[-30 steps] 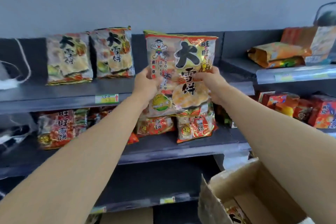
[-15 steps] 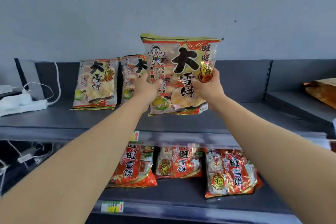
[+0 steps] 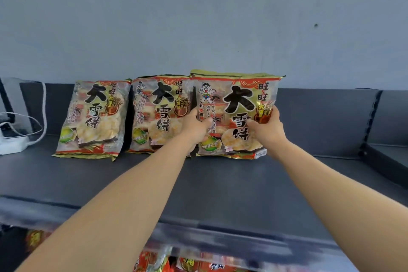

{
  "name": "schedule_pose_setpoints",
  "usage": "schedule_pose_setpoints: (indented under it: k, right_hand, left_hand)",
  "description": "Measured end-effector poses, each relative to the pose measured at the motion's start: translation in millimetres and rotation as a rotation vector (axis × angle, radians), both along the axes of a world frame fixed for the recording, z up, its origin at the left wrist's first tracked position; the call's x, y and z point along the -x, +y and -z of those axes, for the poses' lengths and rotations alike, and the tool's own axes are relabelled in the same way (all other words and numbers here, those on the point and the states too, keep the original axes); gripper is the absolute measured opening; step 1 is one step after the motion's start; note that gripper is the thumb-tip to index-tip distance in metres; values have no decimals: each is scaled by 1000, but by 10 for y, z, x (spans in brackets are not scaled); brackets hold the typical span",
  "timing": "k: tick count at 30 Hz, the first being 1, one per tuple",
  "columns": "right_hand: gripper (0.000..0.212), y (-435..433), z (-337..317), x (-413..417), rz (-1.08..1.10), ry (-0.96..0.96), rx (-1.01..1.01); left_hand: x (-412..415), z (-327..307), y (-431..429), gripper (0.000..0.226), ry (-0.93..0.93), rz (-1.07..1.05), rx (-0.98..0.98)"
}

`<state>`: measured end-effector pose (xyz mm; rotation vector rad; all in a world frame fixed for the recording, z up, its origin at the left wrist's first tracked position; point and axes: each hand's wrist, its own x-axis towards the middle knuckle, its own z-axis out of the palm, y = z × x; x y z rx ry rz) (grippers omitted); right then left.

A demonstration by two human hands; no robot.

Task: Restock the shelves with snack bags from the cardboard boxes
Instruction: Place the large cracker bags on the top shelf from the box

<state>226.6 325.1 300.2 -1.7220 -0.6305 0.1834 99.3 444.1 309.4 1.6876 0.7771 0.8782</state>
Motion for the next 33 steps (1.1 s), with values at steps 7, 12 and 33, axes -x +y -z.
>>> schedule_pose_setpoints:
  k: [7,12,33]
  right_hand:
    - [66,254,69,-239,37,-16,137]
    - [62,315,136,-227,46,-24,183]
    - [34,-1145,111,1046,48,-403,241]
  left_hand:
    - [-256,97,223,54,69,-84,-18]
    - [-329,152,252,50,145,-150,-94]
    - [843,132,-1271,28,206,176,-467]
